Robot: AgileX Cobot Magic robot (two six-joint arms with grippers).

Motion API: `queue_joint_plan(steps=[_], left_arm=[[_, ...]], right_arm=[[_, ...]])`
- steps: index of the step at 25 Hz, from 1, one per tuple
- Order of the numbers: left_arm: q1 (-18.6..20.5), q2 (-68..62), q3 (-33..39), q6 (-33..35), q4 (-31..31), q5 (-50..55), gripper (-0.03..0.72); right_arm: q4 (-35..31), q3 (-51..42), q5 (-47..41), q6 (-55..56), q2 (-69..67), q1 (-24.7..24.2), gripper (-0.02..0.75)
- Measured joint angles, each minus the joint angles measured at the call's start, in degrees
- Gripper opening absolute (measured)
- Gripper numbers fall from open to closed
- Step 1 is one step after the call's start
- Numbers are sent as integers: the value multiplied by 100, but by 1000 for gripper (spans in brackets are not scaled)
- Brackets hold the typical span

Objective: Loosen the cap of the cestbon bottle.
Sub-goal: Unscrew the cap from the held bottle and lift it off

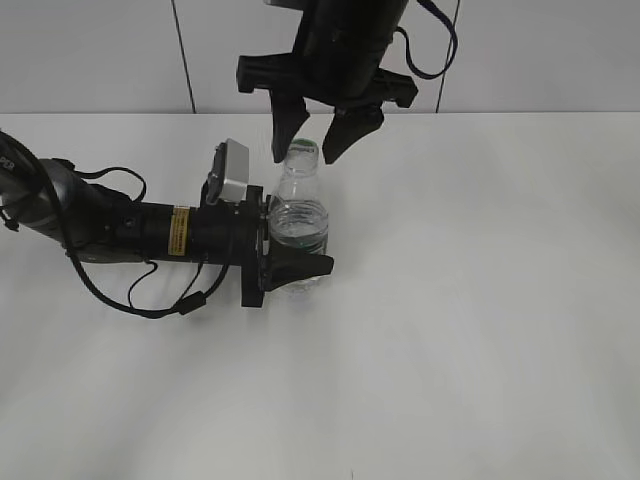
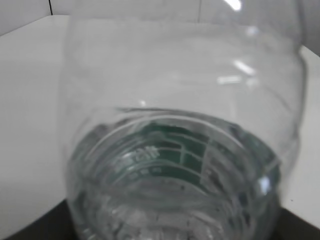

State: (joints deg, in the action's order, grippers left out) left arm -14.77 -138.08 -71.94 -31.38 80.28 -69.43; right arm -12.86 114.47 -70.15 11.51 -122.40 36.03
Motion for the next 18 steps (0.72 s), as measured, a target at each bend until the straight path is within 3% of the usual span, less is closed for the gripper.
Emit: queue_joint_plan(steps=[5,11,18], left_arm=[[0,0,0,0,-6,5,408],[0,0,0,0,-6,5,408],[0,0,0,0,-12,5,408]], right_arm=[[-29,0,5,0,-11,0,302],[-39,0,12,-381,-11,0,301],[114,7,12,-2565,-11,0,301]])
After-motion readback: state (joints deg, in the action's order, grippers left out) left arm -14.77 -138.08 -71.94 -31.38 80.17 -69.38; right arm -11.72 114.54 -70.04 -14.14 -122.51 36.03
